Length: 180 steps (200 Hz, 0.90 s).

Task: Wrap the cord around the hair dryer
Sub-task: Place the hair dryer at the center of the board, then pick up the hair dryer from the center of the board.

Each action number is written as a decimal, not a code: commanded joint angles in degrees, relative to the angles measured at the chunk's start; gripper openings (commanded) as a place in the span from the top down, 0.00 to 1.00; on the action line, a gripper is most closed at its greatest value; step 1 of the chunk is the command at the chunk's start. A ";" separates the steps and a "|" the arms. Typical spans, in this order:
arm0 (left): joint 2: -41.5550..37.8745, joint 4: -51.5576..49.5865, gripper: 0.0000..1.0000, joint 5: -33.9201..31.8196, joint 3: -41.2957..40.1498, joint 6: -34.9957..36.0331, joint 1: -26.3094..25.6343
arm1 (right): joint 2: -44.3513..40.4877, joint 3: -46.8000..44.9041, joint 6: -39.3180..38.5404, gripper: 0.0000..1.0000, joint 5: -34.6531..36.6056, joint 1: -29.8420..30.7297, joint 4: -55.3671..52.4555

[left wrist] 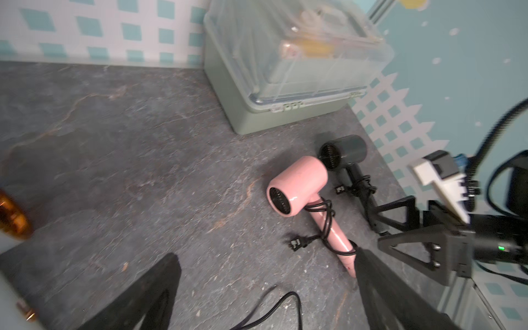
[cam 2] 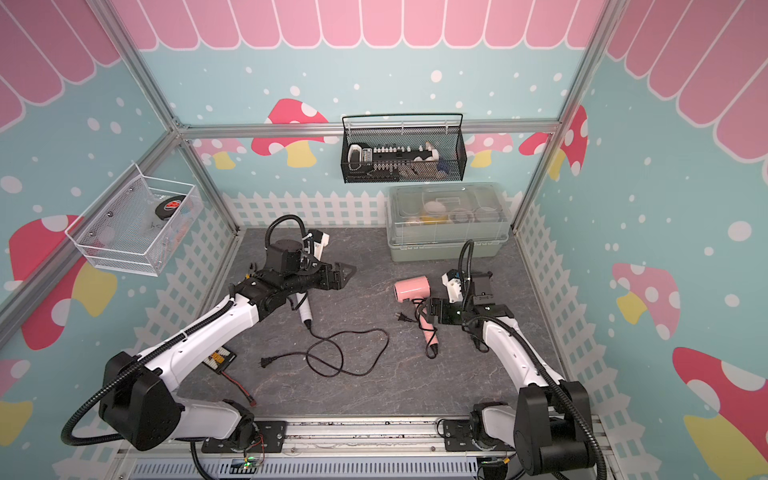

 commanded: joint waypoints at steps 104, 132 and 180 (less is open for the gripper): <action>8.87 -20.89 0.27 -22.83 -0.90 -10.36 8.31 | 5.48 13.43 -2.60 0.01 2.46 8.75 -5.71; 14.05 -21.03 0.33 -24.09 -0.66 -12.20 8.59 | 5.64 13.56 -3.09 0.01 3.85 9.91 -5.80; 20.30 -18.99 0.41 -24.09 1.20 -14.49 8.55 | 5.36 12.33 -2.59 0.01 4.43 10.02 -4.63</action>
